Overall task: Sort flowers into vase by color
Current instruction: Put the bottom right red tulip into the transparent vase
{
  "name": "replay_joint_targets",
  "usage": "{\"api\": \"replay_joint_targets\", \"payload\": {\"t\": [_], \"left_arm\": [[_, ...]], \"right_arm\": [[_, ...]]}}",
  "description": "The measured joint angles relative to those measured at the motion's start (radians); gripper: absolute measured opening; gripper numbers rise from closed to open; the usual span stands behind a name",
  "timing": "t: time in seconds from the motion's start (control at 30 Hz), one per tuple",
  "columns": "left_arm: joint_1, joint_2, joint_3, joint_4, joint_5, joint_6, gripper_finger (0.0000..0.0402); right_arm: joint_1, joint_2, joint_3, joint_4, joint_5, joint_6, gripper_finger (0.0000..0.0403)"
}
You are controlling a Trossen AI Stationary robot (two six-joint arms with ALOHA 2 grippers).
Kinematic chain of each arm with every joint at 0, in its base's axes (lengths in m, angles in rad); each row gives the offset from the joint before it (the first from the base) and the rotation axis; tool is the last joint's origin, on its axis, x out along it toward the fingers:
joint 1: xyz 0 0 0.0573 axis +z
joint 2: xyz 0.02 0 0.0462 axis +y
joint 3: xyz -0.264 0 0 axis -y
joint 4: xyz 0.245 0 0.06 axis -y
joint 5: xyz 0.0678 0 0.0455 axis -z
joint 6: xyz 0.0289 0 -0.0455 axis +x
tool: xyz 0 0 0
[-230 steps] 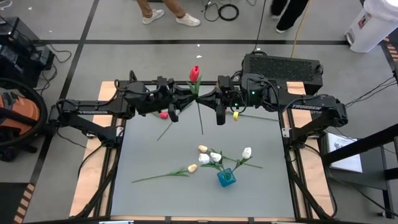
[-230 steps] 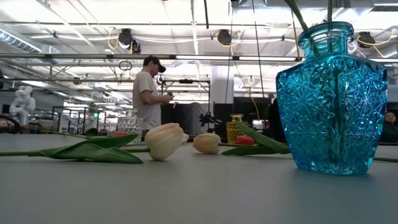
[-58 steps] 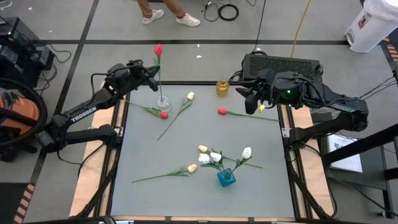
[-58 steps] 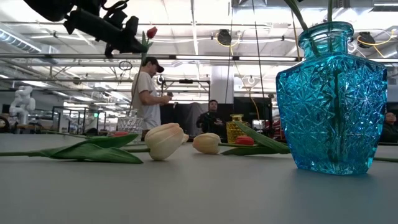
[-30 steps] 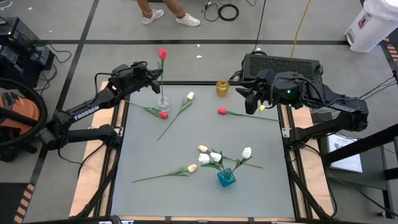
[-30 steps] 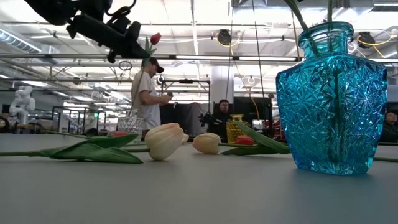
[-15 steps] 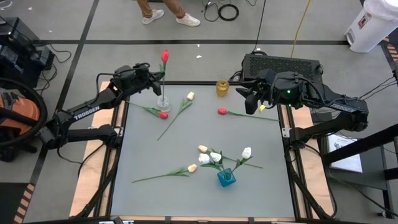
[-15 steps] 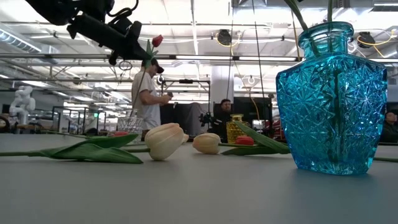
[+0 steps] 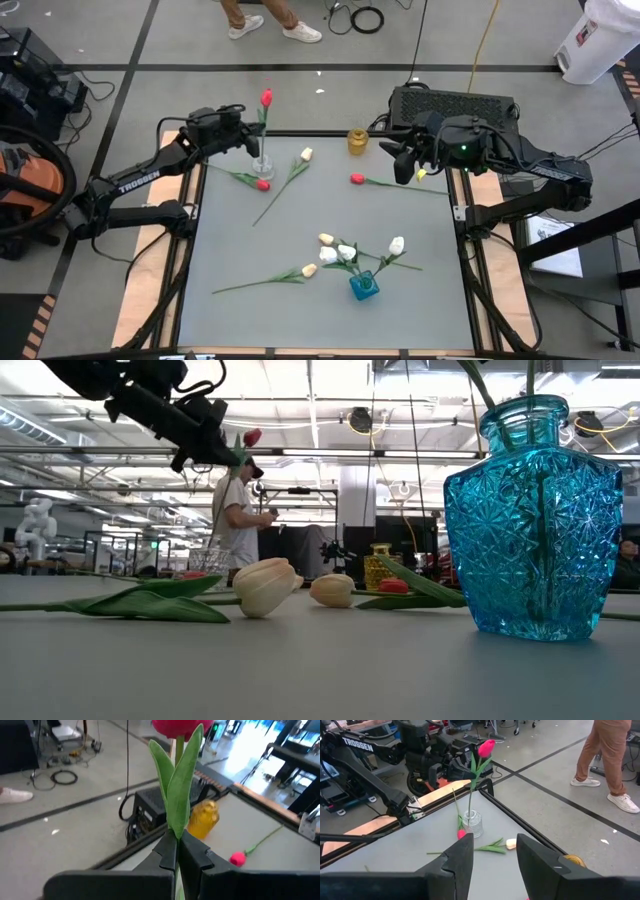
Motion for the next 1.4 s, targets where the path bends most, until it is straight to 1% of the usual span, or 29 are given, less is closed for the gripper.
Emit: {"api": "replay_joint_targets", "payload": {"t": [0.1, 0.3, 0.8, 1.27, 1.4], "left_arm": [[0.000, -0.001, 0.000, -0.030, 0.000, 0.000, 0.0008], [0.000, -0.001, 0.000, -0.031, 0.000, -0.002, 0.0008], [0.000, -0.002, 0.000, -0.077, 0.000, -0.069, 0.0008], [0.000, -0.001, 0.000, -0.106, 0.018, -0.082, 0.0050], [0.000, -0.001, 0.000, -0.105, 0.018, -0.082, 0.0056]], "right_arm": [[0.000, 0.000, 0.000, -0.011, 0.000, 0.000, 0.0141], [0.000, 0.000, 0.000, -0.015, 0.000, -0.004, 0.0141], [0.000, 0.000, 0.000, -0.016, 0.000, -0.023, 0.0141], [0.000, 0.000, 0.000, -0.019, 0.000, -0.027, 0.0141], [0.000, 0.000, 0.000, -0.019, 0.000, -0.027, 0.0141]]}}
